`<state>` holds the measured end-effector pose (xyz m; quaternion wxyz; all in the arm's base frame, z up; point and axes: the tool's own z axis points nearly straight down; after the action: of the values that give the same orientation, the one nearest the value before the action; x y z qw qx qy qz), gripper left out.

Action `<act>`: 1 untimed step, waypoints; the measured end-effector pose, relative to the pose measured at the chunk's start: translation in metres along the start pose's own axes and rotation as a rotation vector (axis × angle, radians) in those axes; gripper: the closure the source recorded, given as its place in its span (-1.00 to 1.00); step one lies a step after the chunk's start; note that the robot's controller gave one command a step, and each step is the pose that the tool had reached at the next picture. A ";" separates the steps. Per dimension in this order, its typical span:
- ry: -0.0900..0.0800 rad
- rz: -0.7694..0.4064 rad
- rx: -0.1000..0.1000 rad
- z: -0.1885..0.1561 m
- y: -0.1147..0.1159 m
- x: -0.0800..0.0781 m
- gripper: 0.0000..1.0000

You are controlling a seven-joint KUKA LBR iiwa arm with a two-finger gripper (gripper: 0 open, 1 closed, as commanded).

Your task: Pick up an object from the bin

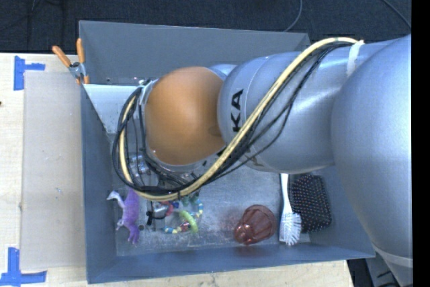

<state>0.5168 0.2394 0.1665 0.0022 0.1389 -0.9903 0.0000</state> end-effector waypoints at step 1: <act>0.002 -0.130 0.000 0.014 -0.066 0.017 -1.00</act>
Offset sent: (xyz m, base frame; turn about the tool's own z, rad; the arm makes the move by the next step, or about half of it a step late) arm -0.0029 0.0075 -0.0181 -0.3520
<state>0.5190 0.1714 0.1527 0.0032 0.2028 -0.9792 -0.0002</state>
